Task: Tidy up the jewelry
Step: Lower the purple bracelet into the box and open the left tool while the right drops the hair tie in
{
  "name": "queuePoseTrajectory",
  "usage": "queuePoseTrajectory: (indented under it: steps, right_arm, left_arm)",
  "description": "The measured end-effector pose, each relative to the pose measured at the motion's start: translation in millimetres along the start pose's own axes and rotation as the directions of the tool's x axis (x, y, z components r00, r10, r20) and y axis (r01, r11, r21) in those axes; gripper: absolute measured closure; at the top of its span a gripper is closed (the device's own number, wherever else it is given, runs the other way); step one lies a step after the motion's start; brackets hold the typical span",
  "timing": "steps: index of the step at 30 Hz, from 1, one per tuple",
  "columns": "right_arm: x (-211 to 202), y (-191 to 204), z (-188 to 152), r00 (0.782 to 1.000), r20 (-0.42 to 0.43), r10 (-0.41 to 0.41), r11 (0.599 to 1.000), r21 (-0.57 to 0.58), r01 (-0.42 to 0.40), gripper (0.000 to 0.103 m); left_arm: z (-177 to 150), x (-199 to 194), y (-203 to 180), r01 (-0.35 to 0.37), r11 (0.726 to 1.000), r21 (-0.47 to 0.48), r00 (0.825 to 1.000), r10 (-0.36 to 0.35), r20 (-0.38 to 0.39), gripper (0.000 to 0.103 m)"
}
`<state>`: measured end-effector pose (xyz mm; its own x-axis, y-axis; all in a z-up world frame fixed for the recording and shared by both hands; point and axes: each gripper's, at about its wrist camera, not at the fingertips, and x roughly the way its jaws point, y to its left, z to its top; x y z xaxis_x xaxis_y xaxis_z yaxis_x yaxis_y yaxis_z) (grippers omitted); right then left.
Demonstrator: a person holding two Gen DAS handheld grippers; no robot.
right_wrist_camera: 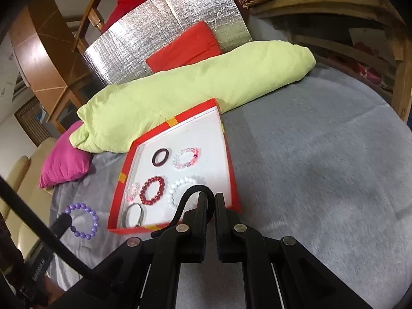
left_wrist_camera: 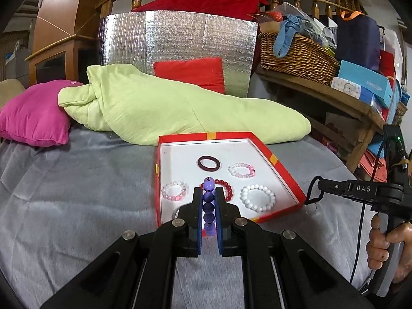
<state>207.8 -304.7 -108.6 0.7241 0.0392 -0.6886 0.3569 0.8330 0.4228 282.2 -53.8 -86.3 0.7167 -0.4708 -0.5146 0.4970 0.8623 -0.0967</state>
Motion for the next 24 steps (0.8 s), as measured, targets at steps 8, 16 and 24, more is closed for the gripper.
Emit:
queuePoseTrajectory:
  steps: [8,16,24]
  right_arm:
    - [38.5,25.5,31.2,1.000,0.003,0.018,0.999,-0.042,-0.018,0.096]
    - [96.4,46.4,72.0,0.999,-0.032,-0.011,1.000,-0.025,0.011,0.096]
    - [157.9,52.5,101.4,0.996,-0.075,-0.047,0.999,0.018,0.049,0.096]
  left_arm:
    - [19.1,35.6,9.6,0.017,1.000,0.012,0.999,-0.017,-0.028,0.094]
    - [47.4,101.0,28.3,0.049,0.998,0.033,0.987,-0.043,-0.154,0.094]
    - [56.1,150.9,54.9,0.074,0.994,-0.081,0.972,-0.090,-0.218,0.094]
